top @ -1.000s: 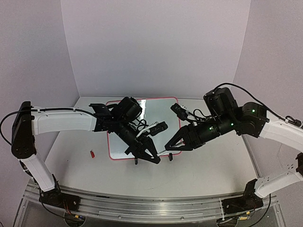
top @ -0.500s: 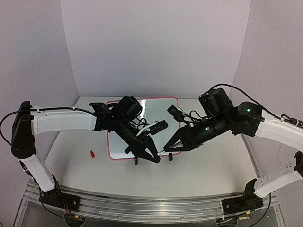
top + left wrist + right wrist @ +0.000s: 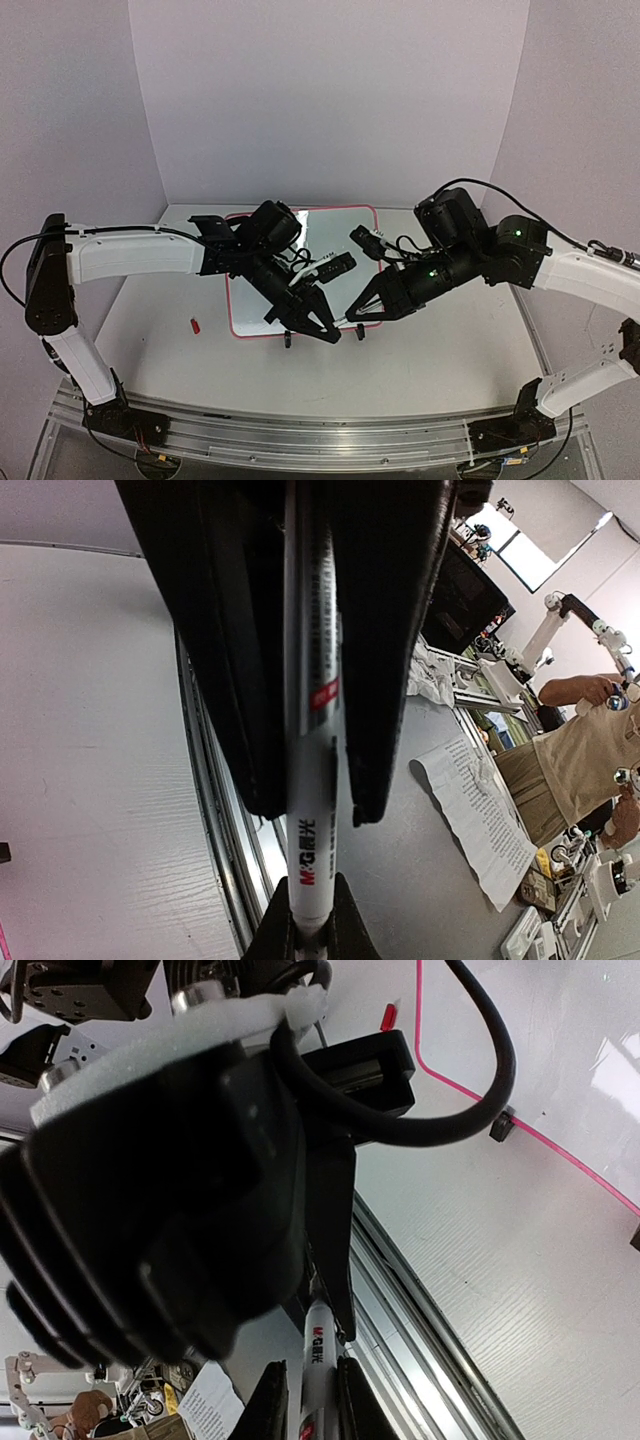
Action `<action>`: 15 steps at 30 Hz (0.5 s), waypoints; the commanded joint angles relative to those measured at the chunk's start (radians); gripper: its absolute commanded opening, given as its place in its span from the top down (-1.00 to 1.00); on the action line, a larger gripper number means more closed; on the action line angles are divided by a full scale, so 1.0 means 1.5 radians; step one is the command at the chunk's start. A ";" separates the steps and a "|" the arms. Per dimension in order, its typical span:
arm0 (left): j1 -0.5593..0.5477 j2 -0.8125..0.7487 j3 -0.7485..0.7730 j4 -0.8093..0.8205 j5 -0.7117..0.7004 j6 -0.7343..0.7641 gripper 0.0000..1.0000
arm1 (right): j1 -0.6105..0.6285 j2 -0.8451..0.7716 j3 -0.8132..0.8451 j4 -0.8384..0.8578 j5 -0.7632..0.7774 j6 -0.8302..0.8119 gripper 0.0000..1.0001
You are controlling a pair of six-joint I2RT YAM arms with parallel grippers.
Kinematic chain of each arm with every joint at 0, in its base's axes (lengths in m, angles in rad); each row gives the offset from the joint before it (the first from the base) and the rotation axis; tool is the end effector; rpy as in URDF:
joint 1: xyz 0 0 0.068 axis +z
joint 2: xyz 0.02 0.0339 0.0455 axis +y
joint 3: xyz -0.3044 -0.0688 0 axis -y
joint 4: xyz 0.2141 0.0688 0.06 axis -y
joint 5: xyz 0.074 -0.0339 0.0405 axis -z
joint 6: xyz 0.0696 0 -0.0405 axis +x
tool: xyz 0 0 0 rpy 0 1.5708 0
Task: Write a sentence on the whiteboard
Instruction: Pass from the left arm to the right
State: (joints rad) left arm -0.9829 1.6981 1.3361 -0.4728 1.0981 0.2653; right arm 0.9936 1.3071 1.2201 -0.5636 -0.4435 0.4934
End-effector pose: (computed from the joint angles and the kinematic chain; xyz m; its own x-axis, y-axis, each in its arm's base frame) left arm 0.1431 -0.3265 0.3174 -0.2104 0.5310 -0.8209 0.7933 -0.3980 -0.4608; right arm 0.1213 0.2409 0.3657 -0.7378 -0.3491 -0.5777 -0.6742 0.4225 0.6058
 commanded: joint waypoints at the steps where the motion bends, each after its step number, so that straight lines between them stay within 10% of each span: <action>1: -0.002 0.006 0.031 0.003 0.011 0.007 1.00 | 0.000 0.005 0.029 0.003 -0.002 -0.012 0.78; 7: -0.002 -0.005 0.029 0.015 0.000 0.002 0.66 | 0.000 -0.005 0.020 0.006 0.013 -0.011 1.00; 12: -0.002 -0.042 0.011 0.045 -0.064 -0.036 -0.90 | 0.000 -0.041 -0.002 0.009 0.065 -0.022 1.00; 15: -0.002 -0.090 -0.029 0.073 -0.165 -0.081 -0.99 | 0.000 -0.077 -0.021 0.009 0.109 -0.031 1.00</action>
State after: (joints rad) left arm -0.9829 1.6878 1.3349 -0.4424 1.0252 0.2266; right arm 0.9932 1.2797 1.2118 -0.5661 -0.3705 0.4753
